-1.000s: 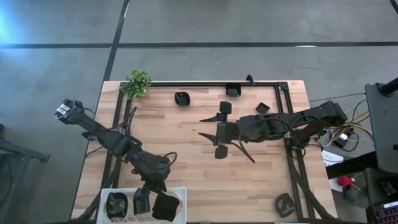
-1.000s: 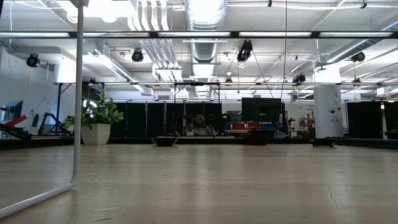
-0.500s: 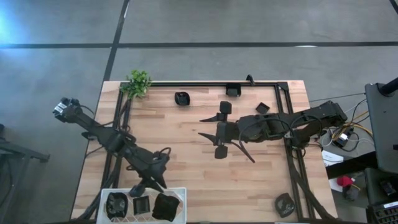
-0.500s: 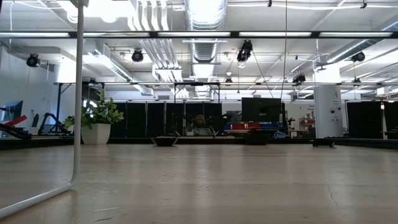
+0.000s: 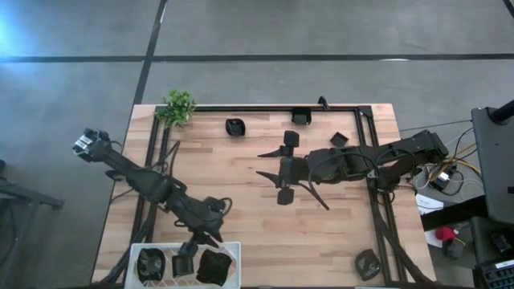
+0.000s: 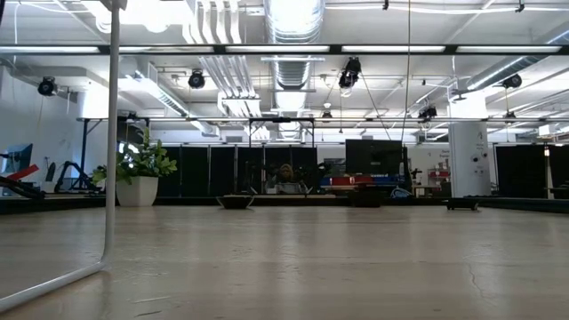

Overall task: Pick & Place Mini shaped plates
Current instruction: Stack the black distorted square plate on top of the other black distorted square plates on the shelf

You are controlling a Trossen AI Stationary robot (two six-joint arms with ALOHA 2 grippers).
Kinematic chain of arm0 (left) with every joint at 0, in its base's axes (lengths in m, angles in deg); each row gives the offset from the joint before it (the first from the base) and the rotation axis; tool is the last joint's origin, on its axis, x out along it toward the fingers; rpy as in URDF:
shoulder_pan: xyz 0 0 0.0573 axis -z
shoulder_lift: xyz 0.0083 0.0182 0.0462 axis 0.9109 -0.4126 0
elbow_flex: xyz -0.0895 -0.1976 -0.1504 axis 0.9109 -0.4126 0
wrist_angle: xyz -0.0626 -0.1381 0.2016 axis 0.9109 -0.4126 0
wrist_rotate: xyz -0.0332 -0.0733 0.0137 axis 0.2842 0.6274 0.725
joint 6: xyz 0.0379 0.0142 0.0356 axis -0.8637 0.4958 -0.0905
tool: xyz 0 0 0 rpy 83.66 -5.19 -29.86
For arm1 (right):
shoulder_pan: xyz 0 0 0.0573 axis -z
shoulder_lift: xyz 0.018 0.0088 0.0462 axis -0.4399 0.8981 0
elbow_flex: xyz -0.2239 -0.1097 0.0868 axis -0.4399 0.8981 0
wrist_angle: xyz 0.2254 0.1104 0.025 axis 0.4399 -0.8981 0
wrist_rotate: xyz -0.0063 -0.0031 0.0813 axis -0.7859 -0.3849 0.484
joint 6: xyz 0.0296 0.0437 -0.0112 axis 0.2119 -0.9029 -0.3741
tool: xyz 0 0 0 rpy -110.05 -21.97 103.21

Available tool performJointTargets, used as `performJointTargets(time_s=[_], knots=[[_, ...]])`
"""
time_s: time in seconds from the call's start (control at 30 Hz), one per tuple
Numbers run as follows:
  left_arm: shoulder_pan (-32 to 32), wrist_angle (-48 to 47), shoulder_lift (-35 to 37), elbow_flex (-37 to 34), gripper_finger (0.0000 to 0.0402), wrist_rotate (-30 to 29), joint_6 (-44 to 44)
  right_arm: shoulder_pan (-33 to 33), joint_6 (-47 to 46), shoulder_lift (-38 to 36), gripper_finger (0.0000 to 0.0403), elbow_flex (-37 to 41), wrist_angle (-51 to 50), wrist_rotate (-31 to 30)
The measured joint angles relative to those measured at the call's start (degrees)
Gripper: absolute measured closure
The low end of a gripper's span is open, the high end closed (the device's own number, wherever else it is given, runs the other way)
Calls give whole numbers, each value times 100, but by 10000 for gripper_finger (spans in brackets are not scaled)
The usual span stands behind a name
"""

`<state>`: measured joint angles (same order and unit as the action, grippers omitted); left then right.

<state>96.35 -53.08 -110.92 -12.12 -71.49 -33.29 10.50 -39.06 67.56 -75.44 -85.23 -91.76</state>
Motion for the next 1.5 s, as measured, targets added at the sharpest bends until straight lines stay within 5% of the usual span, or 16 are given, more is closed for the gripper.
performJointTargets(time_s=[0.77, 1.5], knots=[[86, 73, 351, 43, 328, -157, -2, 0, -2, 0, 207, 0, 3, 0], [249, 64, 37, -4, 331, 310, -315, 2, 4, 0, 207, 0, 7, 0]])
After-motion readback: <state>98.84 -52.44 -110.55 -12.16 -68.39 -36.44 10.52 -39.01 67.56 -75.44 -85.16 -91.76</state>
